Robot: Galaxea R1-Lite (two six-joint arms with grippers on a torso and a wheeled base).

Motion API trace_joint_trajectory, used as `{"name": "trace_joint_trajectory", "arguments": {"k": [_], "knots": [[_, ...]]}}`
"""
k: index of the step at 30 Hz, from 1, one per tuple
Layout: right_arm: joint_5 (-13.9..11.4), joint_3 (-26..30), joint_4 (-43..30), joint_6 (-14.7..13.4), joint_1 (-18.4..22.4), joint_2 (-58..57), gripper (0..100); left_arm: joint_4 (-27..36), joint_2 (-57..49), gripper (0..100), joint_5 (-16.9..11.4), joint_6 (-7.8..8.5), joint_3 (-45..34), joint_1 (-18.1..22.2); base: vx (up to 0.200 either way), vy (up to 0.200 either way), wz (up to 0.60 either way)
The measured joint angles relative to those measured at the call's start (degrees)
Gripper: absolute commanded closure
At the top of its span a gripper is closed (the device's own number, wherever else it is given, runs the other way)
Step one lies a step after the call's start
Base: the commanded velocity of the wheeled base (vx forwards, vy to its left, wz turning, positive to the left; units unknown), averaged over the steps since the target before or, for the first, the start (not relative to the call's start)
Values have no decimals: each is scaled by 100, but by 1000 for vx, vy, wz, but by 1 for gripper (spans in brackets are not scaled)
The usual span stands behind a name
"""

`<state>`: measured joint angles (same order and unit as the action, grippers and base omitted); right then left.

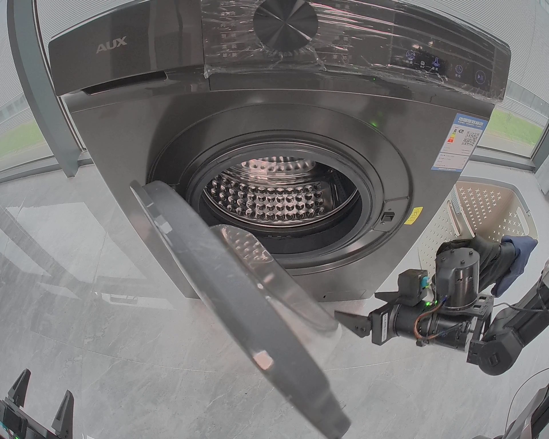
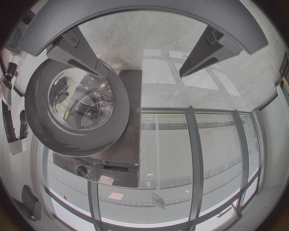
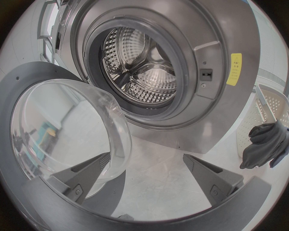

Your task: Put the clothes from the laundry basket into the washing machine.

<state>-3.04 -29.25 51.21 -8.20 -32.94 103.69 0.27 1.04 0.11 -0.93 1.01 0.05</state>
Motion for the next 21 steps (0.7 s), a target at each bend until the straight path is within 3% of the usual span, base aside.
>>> {"name": "trace_joint_trajectory", "arguments": {"k": [7, 13, 21], "knots": [[-51, 235, 55, -5, -455, 61, 0, 2, 0, 0, -6, -2, 0, 5, 0, 0, 0], [-7, 325, 266, -20, -525, -6, 0, 0, 0, 0, -4, 0, 0, 2, 0, 0, 0], [4, 54, 389, -44, -564, 179, 0, 2, 0, 0, 2, 0, 0, 0, -200, 0, 0]]}}
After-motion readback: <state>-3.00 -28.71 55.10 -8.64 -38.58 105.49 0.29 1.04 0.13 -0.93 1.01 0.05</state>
